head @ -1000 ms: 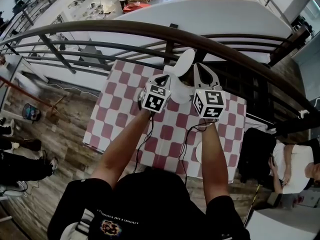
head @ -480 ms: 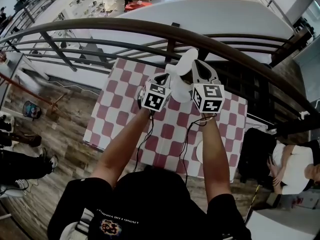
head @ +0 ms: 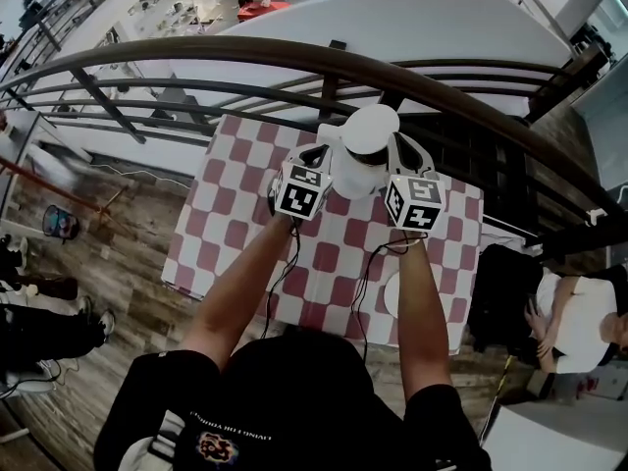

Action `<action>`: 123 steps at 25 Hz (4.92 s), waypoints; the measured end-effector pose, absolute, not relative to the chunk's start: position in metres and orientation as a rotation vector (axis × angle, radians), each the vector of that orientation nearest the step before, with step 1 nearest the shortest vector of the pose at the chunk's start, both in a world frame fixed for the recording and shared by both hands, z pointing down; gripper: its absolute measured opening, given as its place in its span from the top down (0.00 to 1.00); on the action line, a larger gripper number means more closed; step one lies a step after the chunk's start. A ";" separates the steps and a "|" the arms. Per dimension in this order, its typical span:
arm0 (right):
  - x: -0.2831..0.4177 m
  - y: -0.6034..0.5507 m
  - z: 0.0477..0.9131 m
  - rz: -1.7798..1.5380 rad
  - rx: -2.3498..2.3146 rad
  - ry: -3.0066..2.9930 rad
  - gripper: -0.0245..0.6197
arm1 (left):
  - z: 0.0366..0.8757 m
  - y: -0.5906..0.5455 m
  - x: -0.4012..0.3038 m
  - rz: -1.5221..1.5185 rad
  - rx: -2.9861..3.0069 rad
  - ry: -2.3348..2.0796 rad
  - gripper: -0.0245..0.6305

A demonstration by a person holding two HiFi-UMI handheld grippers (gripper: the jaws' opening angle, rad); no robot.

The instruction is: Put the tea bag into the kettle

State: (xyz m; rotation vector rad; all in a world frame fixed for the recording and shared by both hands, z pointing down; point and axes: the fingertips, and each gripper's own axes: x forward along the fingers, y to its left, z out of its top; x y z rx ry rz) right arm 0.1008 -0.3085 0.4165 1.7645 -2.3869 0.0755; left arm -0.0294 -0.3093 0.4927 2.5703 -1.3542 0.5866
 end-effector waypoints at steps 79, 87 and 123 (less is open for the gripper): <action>0.080 -0.128 0.386 0.053 1.753 -2.489 0.94 | 0.399 -0.165 -0.050 0.387 2.765 -1.302 0.96; 0.051 -0.054 0.362 0.035 1.706 -2.571 0.94 | 0.388 -0.082 -0.051 0.418 2.835 -1.203 0.96; 0.008 0.063 0.363 0.109 1.656 -2.615 0.94 | 0.374 0.034 -0.073 0.410 2.869 -1.190 0.96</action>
